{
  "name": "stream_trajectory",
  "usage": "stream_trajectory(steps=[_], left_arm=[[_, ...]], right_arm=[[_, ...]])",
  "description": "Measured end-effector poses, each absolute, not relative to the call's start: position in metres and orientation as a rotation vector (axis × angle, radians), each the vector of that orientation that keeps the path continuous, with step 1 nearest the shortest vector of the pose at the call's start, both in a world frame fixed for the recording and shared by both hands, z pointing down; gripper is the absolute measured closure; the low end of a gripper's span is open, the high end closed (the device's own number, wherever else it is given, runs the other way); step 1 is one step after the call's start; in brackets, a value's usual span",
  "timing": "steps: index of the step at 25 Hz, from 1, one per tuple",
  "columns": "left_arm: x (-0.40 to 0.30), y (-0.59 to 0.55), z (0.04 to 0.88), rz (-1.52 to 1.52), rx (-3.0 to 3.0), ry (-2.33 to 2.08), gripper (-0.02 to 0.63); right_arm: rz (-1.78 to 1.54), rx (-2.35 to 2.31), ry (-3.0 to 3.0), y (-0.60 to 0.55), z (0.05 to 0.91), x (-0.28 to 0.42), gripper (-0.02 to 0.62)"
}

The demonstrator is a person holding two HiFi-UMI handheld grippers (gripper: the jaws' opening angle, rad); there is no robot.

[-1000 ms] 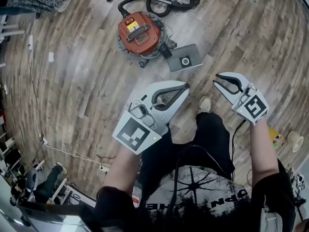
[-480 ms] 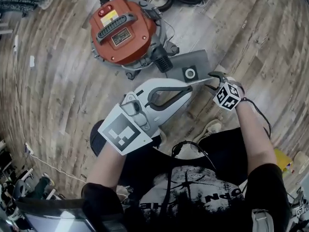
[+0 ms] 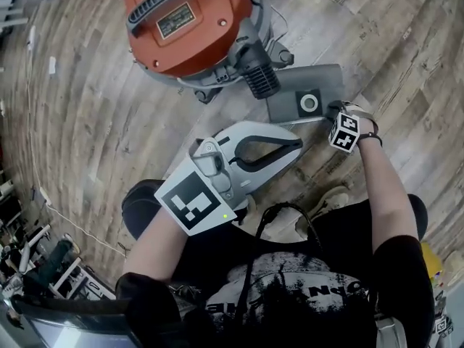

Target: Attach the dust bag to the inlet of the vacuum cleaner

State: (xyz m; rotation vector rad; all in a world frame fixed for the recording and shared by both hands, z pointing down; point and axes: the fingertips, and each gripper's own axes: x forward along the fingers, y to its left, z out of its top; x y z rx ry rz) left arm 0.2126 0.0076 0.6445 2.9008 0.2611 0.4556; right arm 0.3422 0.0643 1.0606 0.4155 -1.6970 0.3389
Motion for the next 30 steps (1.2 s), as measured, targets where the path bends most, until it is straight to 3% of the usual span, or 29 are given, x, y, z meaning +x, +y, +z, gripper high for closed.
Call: stream_trajectory(steps=[3,11,19,25,30], left_arm=[[0.207,0.008,0.656,0.467,2.888,0.247,0.607],[0.208,0.014,0.665,0.473,2.891,0.276,0.607],[0.206,0.016,0.673,0.519,2.920,0.304,0.607],[0.214,0.017,0.699,0.615,2.897,0.352,0.607],[0.220,0.033,0.755,0.856,2.823,0.451,0.469]], right_arm=[[0.315,0.416,-1.686,0.065,1.069,0.341,0.501],[0.284,0.434,-1.658,0.069,1.077,0.339,0.566],[0.275,0.410,-1.659,0.068,1.064,0.338,0.588],[0.297,0.340,-1.730,0.063,1.004,0.339,0.588],[0.371,0.400,-1.847,0.049,0.944,0.327,0.589]])
